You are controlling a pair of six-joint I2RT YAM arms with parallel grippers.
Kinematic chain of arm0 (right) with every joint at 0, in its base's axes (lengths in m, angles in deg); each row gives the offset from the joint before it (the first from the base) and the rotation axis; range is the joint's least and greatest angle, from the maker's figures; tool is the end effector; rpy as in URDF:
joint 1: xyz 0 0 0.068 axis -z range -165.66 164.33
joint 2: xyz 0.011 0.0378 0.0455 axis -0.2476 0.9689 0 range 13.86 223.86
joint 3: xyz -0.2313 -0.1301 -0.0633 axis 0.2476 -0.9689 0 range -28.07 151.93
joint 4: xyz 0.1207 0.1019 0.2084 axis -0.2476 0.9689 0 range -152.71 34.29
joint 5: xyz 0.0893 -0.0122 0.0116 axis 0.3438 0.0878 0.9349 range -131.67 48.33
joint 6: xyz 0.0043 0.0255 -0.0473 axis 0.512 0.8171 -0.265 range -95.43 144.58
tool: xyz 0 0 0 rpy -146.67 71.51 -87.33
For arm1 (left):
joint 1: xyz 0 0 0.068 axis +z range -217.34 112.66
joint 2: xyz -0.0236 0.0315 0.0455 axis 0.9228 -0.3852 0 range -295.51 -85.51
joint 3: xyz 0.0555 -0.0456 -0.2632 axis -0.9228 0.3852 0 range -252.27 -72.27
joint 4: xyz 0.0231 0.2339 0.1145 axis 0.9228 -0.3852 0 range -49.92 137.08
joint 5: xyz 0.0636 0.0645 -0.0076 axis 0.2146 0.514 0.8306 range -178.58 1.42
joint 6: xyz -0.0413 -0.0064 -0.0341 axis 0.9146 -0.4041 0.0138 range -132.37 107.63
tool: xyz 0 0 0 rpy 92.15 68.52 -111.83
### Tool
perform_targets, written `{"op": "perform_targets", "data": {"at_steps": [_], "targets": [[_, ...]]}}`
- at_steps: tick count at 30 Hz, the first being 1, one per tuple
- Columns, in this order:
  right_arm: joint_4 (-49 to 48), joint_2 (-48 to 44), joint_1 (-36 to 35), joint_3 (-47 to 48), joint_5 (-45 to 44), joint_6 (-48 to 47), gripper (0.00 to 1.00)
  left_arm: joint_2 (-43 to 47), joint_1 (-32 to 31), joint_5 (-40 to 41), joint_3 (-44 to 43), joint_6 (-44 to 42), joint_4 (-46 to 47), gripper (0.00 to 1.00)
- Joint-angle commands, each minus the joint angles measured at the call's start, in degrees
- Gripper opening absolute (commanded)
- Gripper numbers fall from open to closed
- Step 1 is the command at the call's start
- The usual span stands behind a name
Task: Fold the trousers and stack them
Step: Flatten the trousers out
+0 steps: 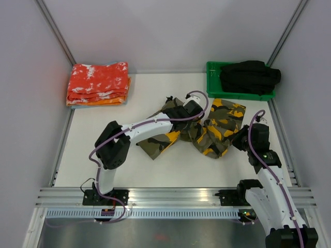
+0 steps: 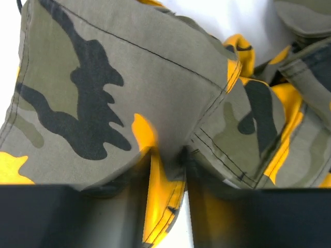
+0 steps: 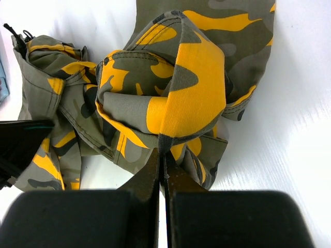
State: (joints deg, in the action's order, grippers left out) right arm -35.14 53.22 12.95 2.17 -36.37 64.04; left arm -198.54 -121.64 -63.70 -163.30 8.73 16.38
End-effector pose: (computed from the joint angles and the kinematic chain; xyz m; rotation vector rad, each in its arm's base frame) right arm 0.1549 0.0070 0.2360 0.6854 2.1465 0.4924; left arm 0.2675 -0.3464 0.2357 0.5083 2.3234 -0.0753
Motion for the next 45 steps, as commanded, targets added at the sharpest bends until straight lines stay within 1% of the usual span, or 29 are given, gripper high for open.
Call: {"op": "perform_targets", "data": {"at_steps": [1, 2, 3, 7, 8, 10, 11, 12, 13, 14, 16, 17, 18, 19, 21, 22, 23, 25, 26, 30, 33, 38, 39, 41, 42, 43, 44, 45], "targets": [[-2.00, -0.06, 0.07, 0.43, 0.41, 0.00, 0.01, 0.79, 1.30, 3.50, -2.23, -0.10, 1.08, 0.22], [-1.91, -0.07, 0.07, 0.61, 0.33, -0.35, 0.01, 1.41, 1.83, 3.77, -2.23, 0.43, 0.99, 0.07], [-1.56, -0.24, -0.02, 0.70, 0.24, -0.44, 0.01, 2.28, 2.27, 4.73, -2.32, 3.04, 0.21, 0.02], [-1.91, -0.59, -0.02, 1.14, 0.50, -0.35, 0.01, 11.93, 6.66, 7.55, 1.80, 7.28, -0.86, 0.02], [-2.26, -0.51, 0.07, 1.14, 0.76, -0.35, 0.01, 17.88, 7.54, 7.90, 4.95, 7.81, 0.02, 0.02], [-3.14, -0.07, -0.02, 0.96, 1.38, -0.35, 0.01, 24.58, 10.35, 9.30, 8.21, 9.65, 0.55, 0.02], [-3.66, 0.19, -0.02, 0.61, 1.64, -0.26, 0.01, 31.40, 11.58, 9.65, 11.62, 10.62, 0.46, 0.02], [-4.45, 0.89, -0.02, 0.35, 2.08, 0.08, 0.01, 34.78, 12.72, 11.31, 13.31, 13.93, -0.06, 0.02], [-4.98, 1.25, 0.07, 0.09, 2.87, 0.26, 0.01, 38.03, 15.17, 11.94, 17.16, 15.88, -0.76, 0.02], [-5.77, 1.86, 0.07, -0.79, 3.48, 0.52, 0.01, 44.15, 16.41, 12.55, 19.37, 20.42, -2.68, 0.02], [-8.14, 2.48, -0.02, -1.93, 5.24, 1.40, 0.00, 49.64, 19.22, 15.88, 23.59, 25.37, -5.76, 0.02], [-8.76, 2.66, 0.07, -2.81, 5.51, 1.67, 0.00, 52.01, 20.11, 16.51, 27.96, 27.39, -7.08, 0.02], [-9.46, 3.18, -0.02, -3.08, 5.95, 1.76, 0.00, 56.21, 20.98, 16.69, 29.92, 31.50, -10.14, 0.02], [-9.64, 3.45, 0.07, -3.25, 6.38, 1.76, 0.00, 58.08, 22.82, 16.34, 33.77, 33.28, -11.48, 0.04], [-9.73, 3.89, 0.07, -3.43, 6.48, 1.50, 0.00, 62.73, 24.76, 13.02, 37.39, 34.35, -11.93, 0.08], [-9.64, 3.89, 0.07, -3.26, 6.48, 0.97, 0.00, 63.98, 25.99, 11.95, 40.19, 34.44, -11.93, 0.11], [-9.64, 3.89, -0.02, -3.17, 6.39, 0.79, 0.00, 64.95, 26.26, 11.16, 41.27, 34.18, -11.84, 0.15], [-9.20, 3.89, 0.07, -2.82, 5.78, 0.35, 0.00, 66.97, 26.53, 10.36, 43.03, 34.09, -12.63, 0.18], [-8.94, 4.06, 0.07, -2.64, 5.51, 0.09, 0.00, 67.33, 26.53, 10.36, 43.21, 34.01, -13.24, 0.18], [-8.59, 4.50, 0.07, -2.73, 5.25, 0.00, 0.00, 67.68, 26.71, 10.54, 42.60, 31.29, -13.51, 0.30], [-8.50, 4.50, 0.07, -3.26, 5.07, 0.18, 0.00, 66.89, 26.71, 10.80, 41.46, 30.05, -13.16, 0.34], [-7.89, 4.15, 0.07, -3.69, 4.54, 0.09, 0.00, 66.45, 26.88, 12.82, 40.57, 31.72, -14.92, 0.35], [-7.71, 4.15, 0.07, -3.70, 4.46, 0.18, 0.00, 66.54, 26.97, 12.73, 40.66, 31.72, -14.83, 0.37], [-7.88, 4.15, 0.07, -4.05, 4.46, 0.18, 0.00, 66.45, 26.97, 12.73, 41.36, 31.37, -14.22, 0.37], [-7.97, 4.15, -0.02, -4.13, 4.46, 0.09, 0.00, 66.02, 27.06, 12.91, 41.71, 31.37, -14.04, 0.31], [-8.06, 4.24, 0.07, -4.31, 4.54, 0.26, 0.00, 65.66, 27.06, 12.82, 42.50, 31.28, -13.78, 0.29], [-8.06, 4.33, 0.07, -4.40, 4.63, 0.26, 0.00, 65.40, 27.06, 12.47, 42.86, 30.24, -13.17, 0.27], [-7.97, 4.33, 0.07, -4.40, 4.81, 0.26, 0.00, 64.70, 27.14, 10.38, 43.12, 29.09, -10.98, 0.31]]}}
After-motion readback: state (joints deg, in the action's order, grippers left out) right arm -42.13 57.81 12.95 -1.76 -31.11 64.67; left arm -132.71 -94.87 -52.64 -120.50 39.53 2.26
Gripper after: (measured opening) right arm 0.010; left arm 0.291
